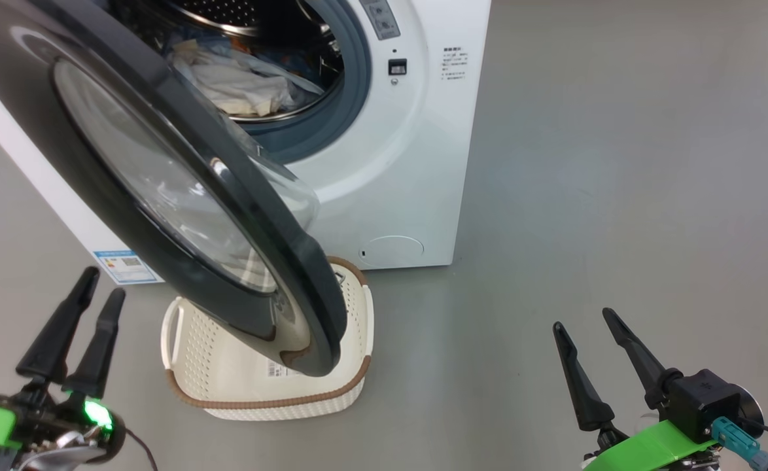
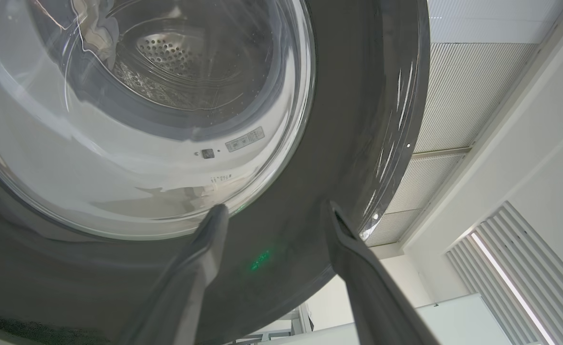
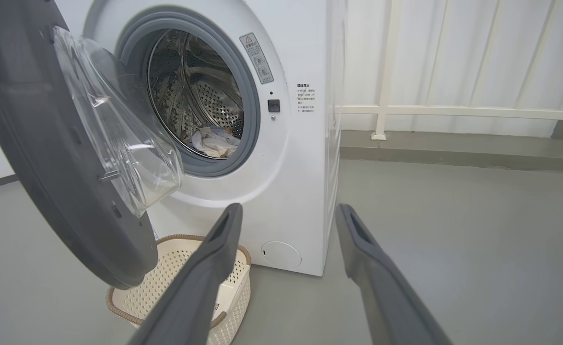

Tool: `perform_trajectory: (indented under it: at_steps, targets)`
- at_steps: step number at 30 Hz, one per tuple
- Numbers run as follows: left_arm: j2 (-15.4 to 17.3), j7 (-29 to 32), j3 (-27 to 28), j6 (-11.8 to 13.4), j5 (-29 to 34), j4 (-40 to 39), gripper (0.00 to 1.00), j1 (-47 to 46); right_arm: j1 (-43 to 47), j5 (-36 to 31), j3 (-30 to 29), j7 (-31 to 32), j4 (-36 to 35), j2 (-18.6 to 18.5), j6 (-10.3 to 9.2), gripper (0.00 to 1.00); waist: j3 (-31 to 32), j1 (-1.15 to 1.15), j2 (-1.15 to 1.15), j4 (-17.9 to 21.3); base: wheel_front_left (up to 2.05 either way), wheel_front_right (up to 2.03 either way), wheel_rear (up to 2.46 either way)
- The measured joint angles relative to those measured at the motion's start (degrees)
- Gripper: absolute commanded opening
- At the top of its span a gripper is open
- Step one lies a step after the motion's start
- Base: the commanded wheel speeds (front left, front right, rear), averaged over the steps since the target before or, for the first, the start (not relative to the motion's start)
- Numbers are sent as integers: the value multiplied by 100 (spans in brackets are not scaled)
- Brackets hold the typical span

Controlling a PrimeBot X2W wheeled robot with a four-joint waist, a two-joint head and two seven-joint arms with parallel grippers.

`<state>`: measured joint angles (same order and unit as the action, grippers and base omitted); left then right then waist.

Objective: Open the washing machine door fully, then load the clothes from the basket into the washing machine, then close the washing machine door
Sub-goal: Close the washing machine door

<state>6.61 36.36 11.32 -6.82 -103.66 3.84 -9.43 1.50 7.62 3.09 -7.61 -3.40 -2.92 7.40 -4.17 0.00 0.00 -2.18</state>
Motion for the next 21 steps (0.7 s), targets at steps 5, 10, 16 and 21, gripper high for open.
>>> perform_trajectory:
  at_steps: [5,10,16,21]
  targets:
    - [-145,-372,153,0,483,-449,100,265,16,0,-1,1,-25,2,0,100,71,0,0,-50,0,0,0]
    - [-186,-1238,109,-1,1875,-1191,100,481,122,-1,-30,2,-62,3,0,100,92,0,0,-76,0,0,0]
    - [-30,-2818,-370,-1,4518,-1610,100,838,155,-1,-55,46,-94,7,0,100,147,0,0,-124,0,0,0]
    - [175,-3754,-678,280,6768,-1590,100,1234,221,-1,-69,83,-119,11,0,100,242,0,0,-159,0,0,0]
